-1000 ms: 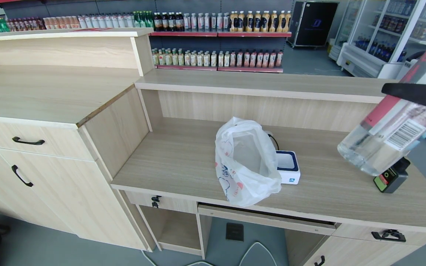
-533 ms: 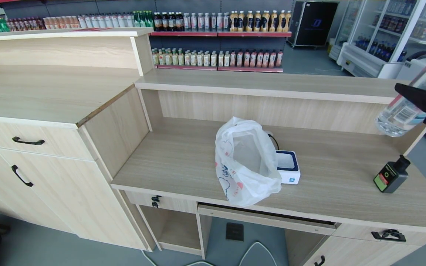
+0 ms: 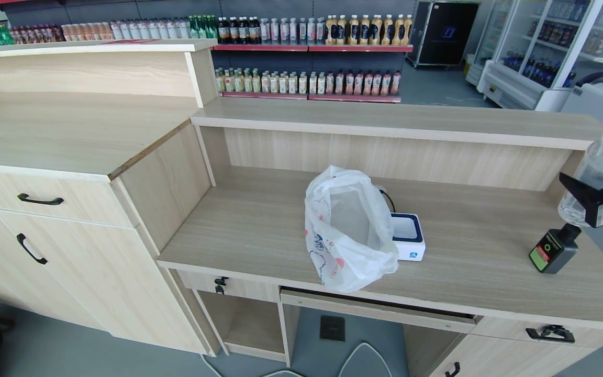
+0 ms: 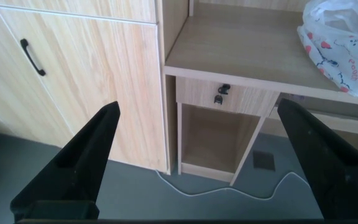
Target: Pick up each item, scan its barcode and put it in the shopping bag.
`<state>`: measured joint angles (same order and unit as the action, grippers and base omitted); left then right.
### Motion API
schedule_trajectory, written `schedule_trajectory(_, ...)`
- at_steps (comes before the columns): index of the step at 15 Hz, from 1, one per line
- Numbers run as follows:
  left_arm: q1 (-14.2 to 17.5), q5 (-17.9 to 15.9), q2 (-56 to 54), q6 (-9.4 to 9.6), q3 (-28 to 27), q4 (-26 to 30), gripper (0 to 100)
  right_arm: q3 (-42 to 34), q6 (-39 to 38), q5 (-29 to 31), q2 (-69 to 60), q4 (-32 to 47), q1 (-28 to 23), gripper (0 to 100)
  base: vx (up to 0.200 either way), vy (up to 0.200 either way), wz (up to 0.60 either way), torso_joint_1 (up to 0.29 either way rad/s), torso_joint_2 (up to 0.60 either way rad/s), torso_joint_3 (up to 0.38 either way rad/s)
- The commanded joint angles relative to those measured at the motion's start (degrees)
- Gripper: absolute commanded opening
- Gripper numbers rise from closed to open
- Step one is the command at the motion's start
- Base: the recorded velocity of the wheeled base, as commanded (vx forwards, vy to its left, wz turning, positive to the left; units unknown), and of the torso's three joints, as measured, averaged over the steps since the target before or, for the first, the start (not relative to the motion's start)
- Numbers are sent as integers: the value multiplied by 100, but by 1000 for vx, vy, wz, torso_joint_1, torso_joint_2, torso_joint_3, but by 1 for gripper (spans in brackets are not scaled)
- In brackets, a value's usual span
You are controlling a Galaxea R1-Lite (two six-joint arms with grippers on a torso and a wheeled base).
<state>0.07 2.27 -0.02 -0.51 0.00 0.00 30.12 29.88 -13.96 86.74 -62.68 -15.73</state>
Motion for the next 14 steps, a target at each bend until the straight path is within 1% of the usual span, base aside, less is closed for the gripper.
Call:
schedule_trajectory(1, 1, 2, 2, -2, 0, 0, 100, 2, 88, -2, 107, -7, -27, 0, 0, 0, 0, 0, 0, 0)
schedule_trajectory(2, 1, 2, 2, -2, 0, 0, 100, 2, 123, 7, 107, -25, -36, 0, 0, 0, 600, 2, 2, 7)
schedule_trajectory(5, 1, 2, 2, -2, 0, 0, 100, 90, 185, 324, 274, 2, -45, 0, 0, 0, 600, 2, -2, 2)
schedule_trajectory(7, 1, 2, 2, -2, 0, 0, 100, 213, 246, 332, 432, -25, -45, 0, 0, 0, 600, 12, 7, -5)
schedule_trajectory(8, 1, 2, 2, -2, 0, 0, 100, 389, 422, 332, 634, -42, -45, 0, 0, 0, 600, 7, 2, 2)
schedule_trajectory(10, 1, 2, 2, -2, 0, 0, 100, 591, 493, 253, 942, -42, -45, 0, 0, 0, 600, -2, 2, 7)
schedule_trajectory(12, 1, 2, 2, -2, 0, 0, 100, 793, 888, 253, 1328, -51, -45, 0, 0, 0, 0, 0, 0, 0)
schedule_trajectory(13, 1, 2, 2, -2, 0, 0, 100, 802, 914, 253, 1416, -77, -45, 0, 0, 0, 0, 0, 0, 0)
schedule_trajectory(14, 1, 2, 2, -2, 0, 0, 100, 793, 1029, 236, 1715, -315, -18, 0, 0, 0, 0, 0, 0, 0)
